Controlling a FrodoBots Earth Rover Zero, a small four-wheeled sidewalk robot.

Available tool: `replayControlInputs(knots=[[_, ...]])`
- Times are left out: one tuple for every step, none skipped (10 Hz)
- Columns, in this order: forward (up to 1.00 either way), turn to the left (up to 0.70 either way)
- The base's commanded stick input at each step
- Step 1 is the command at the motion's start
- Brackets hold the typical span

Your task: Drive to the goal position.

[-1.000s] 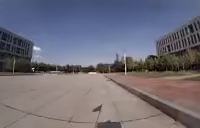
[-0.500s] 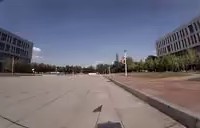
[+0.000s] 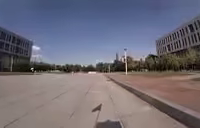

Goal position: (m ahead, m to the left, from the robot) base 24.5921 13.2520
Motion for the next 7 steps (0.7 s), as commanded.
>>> replayControlInputs(knots=[[0.70, 0.00], [0.70, 0.00], [0.70, 0.00], [0.70, 0.00], [0.70, 0.00], [0.70, 0.00], [0.70, 0.00]])
